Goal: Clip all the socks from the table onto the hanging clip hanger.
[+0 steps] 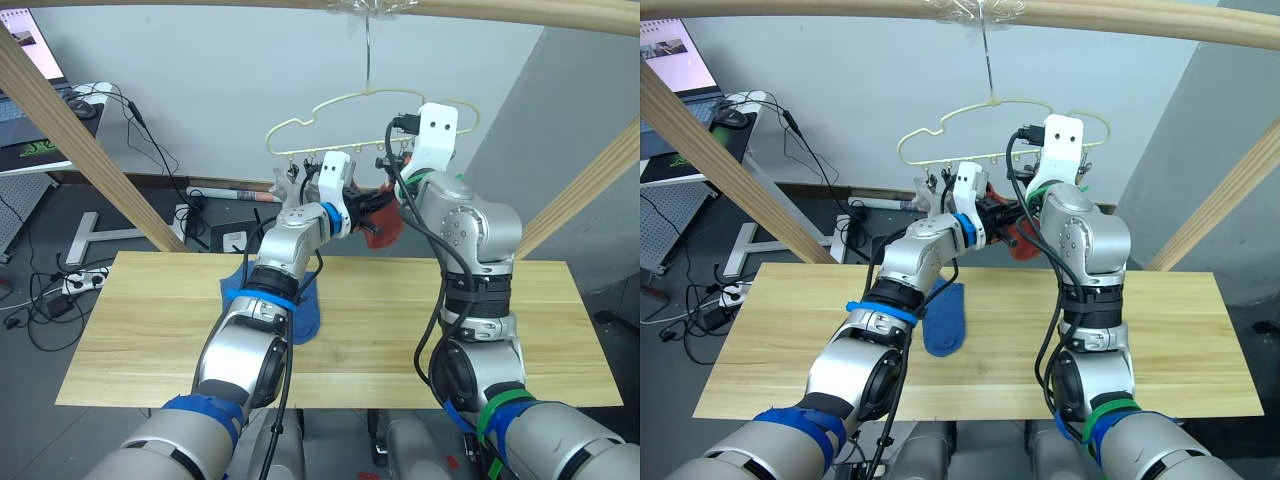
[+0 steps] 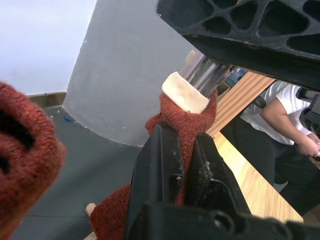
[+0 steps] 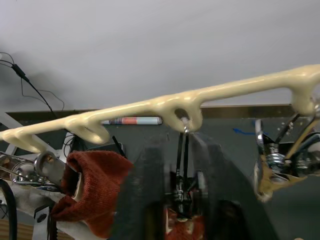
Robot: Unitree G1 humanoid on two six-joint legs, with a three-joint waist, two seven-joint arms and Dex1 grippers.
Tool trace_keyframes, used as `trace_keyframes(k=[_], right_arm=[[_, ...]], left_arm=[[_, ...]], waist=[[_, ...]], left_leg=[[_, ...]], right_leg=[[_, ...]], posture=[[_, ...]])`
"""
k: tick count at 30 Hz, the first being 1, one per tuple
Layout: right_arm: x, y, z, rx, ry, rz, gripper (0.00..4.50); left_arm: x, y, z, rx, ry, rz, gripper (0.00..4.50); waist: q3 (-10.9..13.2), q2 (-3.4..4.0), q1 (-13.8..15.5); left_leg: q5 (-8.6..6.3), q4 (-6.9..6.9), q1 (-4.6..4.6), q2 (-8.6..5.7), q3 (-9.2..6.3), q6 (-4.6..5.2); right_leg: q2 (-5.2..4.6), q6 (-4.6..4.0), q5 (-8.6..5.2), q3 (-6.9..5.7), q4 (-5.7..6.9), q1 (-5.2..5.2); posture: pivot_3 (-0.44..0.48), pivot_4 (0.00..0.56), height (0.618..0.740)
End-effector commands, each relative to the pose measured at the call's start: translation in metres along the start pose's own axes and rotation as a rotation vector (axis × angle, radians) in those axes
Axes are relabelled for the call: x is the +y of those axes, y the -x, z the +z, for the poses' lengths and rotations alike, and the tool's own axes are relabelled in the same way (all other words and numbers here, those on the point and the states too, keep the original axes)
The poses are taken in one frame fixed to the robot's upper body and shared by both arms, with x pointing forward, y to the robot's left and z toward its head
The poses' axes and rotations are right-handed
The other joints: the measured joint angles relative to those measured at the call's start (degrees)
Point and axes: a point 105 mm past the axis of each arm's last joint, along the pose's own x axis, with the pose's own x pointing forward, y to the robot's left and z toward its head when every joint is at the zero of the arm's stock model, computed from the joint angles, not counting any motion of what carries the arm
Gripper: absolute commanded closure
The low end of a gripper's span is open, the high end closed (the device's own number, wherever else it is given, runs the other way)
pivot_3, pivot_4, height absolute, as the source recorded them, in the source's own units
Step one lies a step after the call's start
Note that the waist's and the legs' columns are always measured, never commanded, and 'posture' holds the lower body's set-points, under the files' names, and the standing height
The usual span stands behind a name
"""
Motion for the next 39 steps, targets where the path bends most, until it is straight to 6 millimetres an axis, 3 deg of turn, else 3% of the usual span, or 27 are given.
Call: trace_keyframes(k=[1, 3, 6, 16, 21, 30, 39], right_arm=[[0.006, 0.006, 0.016, -0.055, -0.007, 0.023, 2.16], [0.006, 0.007, 0.016, -0.054, -0.005, 0.022, 1.45], [0.005, 0.009, 0.015, -0.047, -0.004, 0.026, 1.4], [-0.002, 0.033, 0.005, 0.003, 0.009, 0.047, 1.4], [-0.011, 0.049, -0.011, 0.03, 0.096, 0.045, 1.4], [-0.026, 0.068, -0.024, -0.052, 0.166, -0.048, 1.4], [-0.026, 0.065, -0.026, -0.097, 0.111, -0.08, 1.4]], left_arm=[[-0.009, -0.005, 0.022, -0.06, -0.03, -0.041, 4.21], [-0.011, -0.003, 0.021, -0.057, -0.022, -0.057, 4.21], [-0.011, -0.001, 0.02, -0.049, -0.04, -0.064, 3.56], [-0.016, 0.027, 0.016, 0.002, -0.113, -0.128, 0.39], [-0.025, 0.054, 0.02, 0.015, -0.131, -0.206, 0.39], [-0.035, 0.104, 0.058, -0.033, -0.21, -0.36, 0.39], [-0.028, 0.124, 0.082, -0.006, -0.26, -0.397, 0.39]], waist=[[0.0, 0.0, 0.0], [0.0, 0.0, 0.0], [0.0, 0.0, -0.01], [0.0, 0.0, -0.1], [0.0, 0.01, -0.13], [-0.01, 0.0, -0.86], [-0.01, 0.0, -1.38]], left_leg=[[0.0, 0.0, 0.0, 0.0, 0.0, 0.0], [0.0, 0.0, 0.0, -0.01, 0.0, 0.0], [0.0, 0.0, 0.0, 0.0, 0.0, 0.0], [0.0, -0.01, 0.0, 0.0, 0.0, -0.01], [0.01, 0.01, 0.0, 0.01, -0.03, -0.01], [0.03, 0.04, 0.06, 0.01, -0.05, -0.05], [0.17, 0.09, 0.13, 0.0, -0.08, -0.14]], right_leg=[[0.0, 0.0, 0.0, 0.0, 0.0, 0.0], [0.0, 0.0, 0.0, 0.0, 0.0, 0.0], [0.0, 0.0, 0.0, 0.0, -0.01, 0.0], [0.0, 0.0, 0.0, 0.0, 0.0, -0.01], [0.0, 0.0, 0.0, 0.0, 0.02, 0.0], [0.0, 0.0, 0.0, 0.01, 0.14, 0.01], [0.0, 0.0, 0.0, 0.01, 0.36, 0.02]], posture=[[0.05, 0.206, 0.74], [0.05, 0.206, 0.74], [0.043, 0.202, 0.74], [0.035, 0.198, 0.74], [0.026, 0.197, 0.74], [0.025, 0.187, 0.74], [0.022, 0.174, 0.74]])
